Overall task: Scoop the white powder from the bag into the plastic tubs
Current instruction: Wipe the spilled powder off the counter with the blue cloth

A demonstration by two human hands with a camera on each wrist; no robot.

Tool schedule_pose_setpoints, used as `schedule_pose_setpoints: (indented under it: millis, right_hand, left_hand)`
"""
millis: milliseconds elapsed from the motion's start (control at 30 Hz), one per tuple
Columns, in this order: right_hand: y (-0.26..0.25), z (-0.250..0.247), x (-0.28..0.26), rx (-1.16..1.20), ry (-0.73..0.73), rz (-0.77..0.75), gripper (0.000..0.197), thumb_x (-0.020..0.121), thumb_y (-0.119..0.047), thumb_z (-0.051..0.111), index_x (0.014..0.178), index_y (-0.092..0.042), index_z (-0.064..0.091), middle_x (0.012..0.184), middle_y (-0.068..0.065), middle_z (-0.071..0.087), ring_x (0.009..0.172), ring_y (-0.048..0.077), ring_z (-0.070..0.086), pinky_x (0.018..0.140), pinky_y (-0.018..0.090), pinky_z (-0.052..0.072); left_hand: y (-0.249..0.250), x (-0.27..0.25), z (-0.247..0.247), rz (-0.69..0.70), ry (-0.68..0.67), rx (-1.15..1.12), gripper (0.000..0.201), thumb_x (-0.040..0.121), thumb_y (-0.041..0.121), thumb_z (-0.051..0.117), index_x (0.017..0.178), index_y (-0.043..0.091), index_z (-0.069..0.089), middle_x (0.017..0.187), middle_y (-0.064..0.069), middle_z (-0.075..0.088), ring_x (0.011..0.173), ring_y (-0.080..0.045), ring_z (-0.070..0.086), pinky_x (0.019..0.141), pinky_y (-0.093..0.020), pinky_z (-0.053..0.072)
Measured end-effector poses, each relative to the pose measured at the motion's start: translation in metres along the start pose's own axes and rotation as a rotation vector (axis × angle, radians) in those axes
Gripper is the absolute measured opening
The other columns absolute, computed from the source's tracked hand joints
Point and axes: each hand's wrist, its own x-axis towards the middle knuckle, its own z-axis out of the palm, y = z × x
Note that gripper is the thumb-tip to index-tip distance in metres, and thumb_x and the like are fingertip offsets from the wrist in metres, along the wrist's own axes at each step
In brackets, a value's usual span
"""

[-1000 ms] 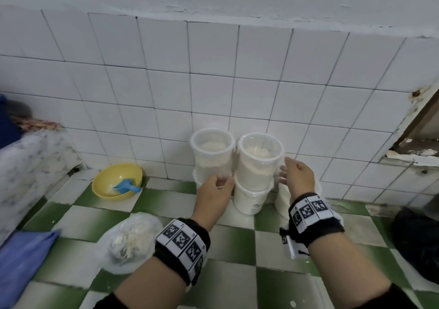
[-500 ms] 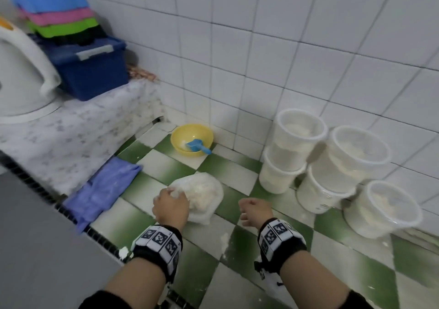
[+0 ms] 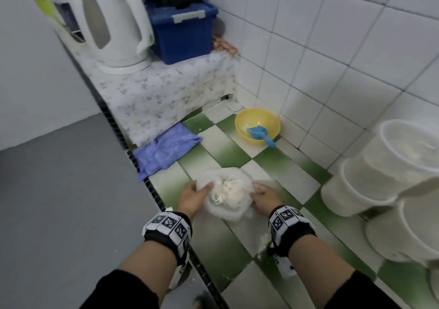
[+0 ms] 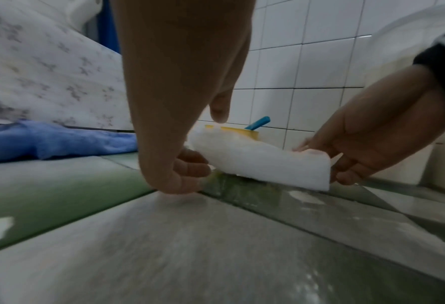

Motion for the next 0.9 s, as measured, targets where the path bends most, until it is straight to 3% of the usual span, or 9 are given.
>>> schedule_pose_setpoints:
  millis: [67, 133, 233, 300, 333, 500, 700, 800, 900]
  right_hand:
    - [-0.008, 0.023, -0.003, -0.053, -0.051, -0.029, 0.040, 0.091, -0.015, 0.054, 0.131, -0.018, 0.055, 0.121, 0.006, 0.062, 0.098, 0.023, 0.060, 0.092, 0.037, 0.050]
    - [-0.016, 0.051, -0.007, -0.081, -0.112, -0.067, 0.039, 0.090, -0.016, 0.056, 0.128, -0.021, 0.058, 0.114, 0.005, 0.065, 0.092, 0.021, 0.063, 0.090, 0.037, 0.052]
    - [-0.032, 0.093, -0.018, -0.007, -0.172, -0.093, 0.035, 0.091, -0.013, 0.055, 0.125, -0.015, 0.059, 0.098, 0.007, 0.063, 0.067, 0.012, 0.055, 0.061, 0.026, 0.050]
    - [-0.042, 0.119, -0.022, 0.063, -0.211, -0.080, 0.033, 0.091, -0.010, 0.055, 0.124, -0.012, 0.059, 0.096, 0.008, 0.062, 0.064, 0.013, 0.051, 0.048, 0.019, 0.041]
    - [-0.047, 0.130, -0.024, 0.105, -0.223, -0.065, 0.032, 0.092, -0.010, 0.055, 0.123, -0.013, 0.059, 0.092, 0.006, 0.061, 0.062, 0.014, 0.050, 0.044, 0.018, 0.040]
    - [-0.058, 0.163, -0.024, 0.189, -0.138, -0.037, 0.029, 0.096, -0.013, 0.048, 0.122, -0.020, 0.059, 0.084, 0.004, 0.060, 0.059, 0.015, 0.054, 0.043, 0.020, 0.044]
    - [-0.056, 0.175, -0.020, 0.222, -0.058, -0.006, 0.029, 0.097, -0.008, 0.045, 0.123, -0.009, 0.058, 0.076, 0.007, 0.057, 0.057, 0.016, 0.050, 0.041, 0.010, 0.042]
    - [-0.055, 0.176, -0.019, 0.245, -0.032, 0.015, 0.029, 0.097, -0.007, 0.044, 0.122, -0.009, 0.058, 0.075, 0.010, 0.056, 0.057, 0.017, 0.050, 0.040, 0.010, 0.042]
    - [-0.053, 0.177, -0.019, 0.243, 0.008, 0.014, 0.029, 0.097, -0.006, 0.044, 0.122, -0.009, 0.059, 0.073, 0.010, 0.056, 0.056, 0.018, 0.050, 0.039, 0.010, 0.041]
  left_hand:
    - [-0.014, 0.000, -0.029, -0.048, 0.023, -0.012, 0.055, 0.072, 0.050, 0.082, 0.105, 0.009, 0.069, 0.104, -0.006, 0.074, 0.091, -0.025, 0.070, 0.082, -0.039, 0.059]
    - [-0.025, -0.005, -0.061, -0.100, 0.042, -0.088, 0.050, 0.072, 0.046, 0.083, 0.106, 0.011, 0.069, 0.100, -0.008, 0.075, 0.091, -0.030, 0.071, 0.081, -0.050, 0.059]
    - [-0.035, -0.017, -0.105, -0.127, 0.046, -0.185, 0.020, 0.090, 0.024, 0.070, 0.104, 0.010, 0.066, 0.099, -0.013, 0.072, 0.081, -0.027, 0.071, 0.065, -0.041, 0.062]
    - [-0.043, -0.024, -0.135, -0.133, 0.043, -0.226, 0.006, 0.095, 0.020, 0.062, 0.097, 0.014, 0.063, 0.090, -0.007, 0.069, 0.065, -0.016, 0.070, 0.049, -0.030, 0.058]
    - [-0.052, -0.023, -0.151, -0.138, 0.041, -0.230, 0.007, 0.096, 0.021, 0.061, 0.099, 0.015, 0.063, 0.089, -0.005, 0.069, 0.062, -0.013, 0.070, 0.048, -0.027, 0.057]
    - [-0.097, -0.026, -0.212, -0.223, -0.009, -0.240, 0.027, 0.095, 0.032, 0.060, 0.119, 0.018, 0.062, 0.105, -0.006, 0.072, 0.084, -0.018, 0.070, 0.058, -0.029, 0.057]
    - [-0.141, -0.008, -0.241, -0.362, -0.010, -0.242, 0.037, 0.092, 0.031, 0.065, 0.124, 0.013, 0.060, 0.110, -0.011, 0.072, 0.094, -0.027, 0.069, 0.070, -0.038, 0.059]
    - [-0.155, 0.010, -0.245, -0.414, -0.046, -0.254, 0.041, 0.089, 0.036, 0.067, 0.123, 0.014, 0.060, 0.114, -0.012, 0.071, 0.103, -0.030, 0.068, 0.078, -0.041, 0.059]
    - [-0.164, 0.022, -0.248, -0.549, -0.104, -0.182, 0.030, 0.091, 0.035, 0.066, 0.105, 0.009, 0.060, 0.103, -0.008, 0.066, 0.097, -0.026, 0.064, 0.081, -0.039, 0.055]
